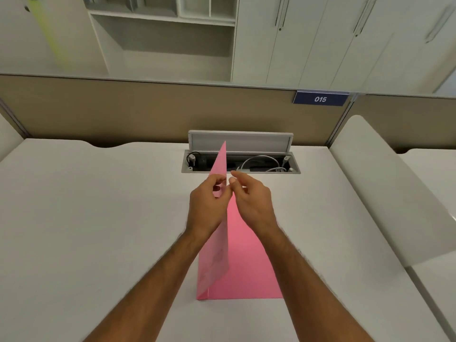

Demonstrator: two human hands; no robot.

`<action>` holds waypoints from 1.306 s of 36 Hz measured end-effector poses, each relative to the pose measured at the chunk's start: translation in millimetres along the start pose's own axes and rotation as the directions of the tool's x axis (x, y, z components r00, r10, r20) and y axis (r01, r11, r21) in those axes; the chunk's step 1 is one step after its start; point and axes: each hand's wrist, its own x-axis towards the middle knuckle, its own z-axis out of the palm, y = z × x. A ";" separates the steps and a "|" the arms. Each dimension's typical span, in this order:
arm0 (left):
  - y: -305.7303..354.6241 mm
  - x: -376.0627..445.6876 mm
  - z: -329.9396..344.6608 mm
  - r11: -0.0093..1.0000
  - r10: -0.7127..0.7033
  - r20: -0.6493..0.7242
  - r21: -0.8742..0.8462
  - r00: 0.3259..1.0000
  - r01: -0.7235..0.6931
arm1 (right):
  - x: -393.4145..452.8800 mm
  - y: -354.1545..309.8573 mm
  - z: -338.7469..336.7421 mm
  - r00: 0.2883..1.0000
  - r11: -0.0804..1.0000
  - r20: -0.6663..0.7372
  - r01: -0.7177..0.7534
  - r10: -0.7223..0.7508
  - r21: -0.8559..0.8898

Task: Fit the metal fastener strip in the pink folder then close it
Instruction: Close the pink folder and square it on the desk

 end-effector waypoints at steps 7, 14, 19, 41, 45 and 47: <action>4.5 -4.2 43.1 0.996 0.087 0.045 -0.023 0.995 -0.086 | 0.2 5.5 -24.0 1.000 1.000 -0.008 -0.012 0.012 -0.023; -6.7 -15.7 70.3 0.995 0.101 0.141 -0.008 0.985 -0.101 | 1.5 28.7 -38.6 0.992 0.981 -0.022 -0.125 0.123 -0.148; -36.1 -23.1 78.3 0.973 -0.050 0.248 0.232 0.968 -0.009 | -1.5 50.0 -41.0 0.980 0.966 0.016 -0.192 0.198 -0.174; -129.3 -53.5 56.2 0.571 -0.570 -0.006 0.716 0.821 0.401 | -22.3 151.5 11.2 0.898 0.745 0.006 -0.361 0.440 -0.562; -118.7 -46.8 60.9 0.543 -0.626 -0.010 0.712 0.780 0.446 | -24.7 162.5 10.7 0.895 0.720 0.011 -0.351 0.446 -0.599; -112.7 -42.4 64.3 0.535 -0.662 -0.024 0.685 0.749 0.495 | -25.3 165.8 9.5 0.894 0.719 0.013 -0.351 0.448 -0.600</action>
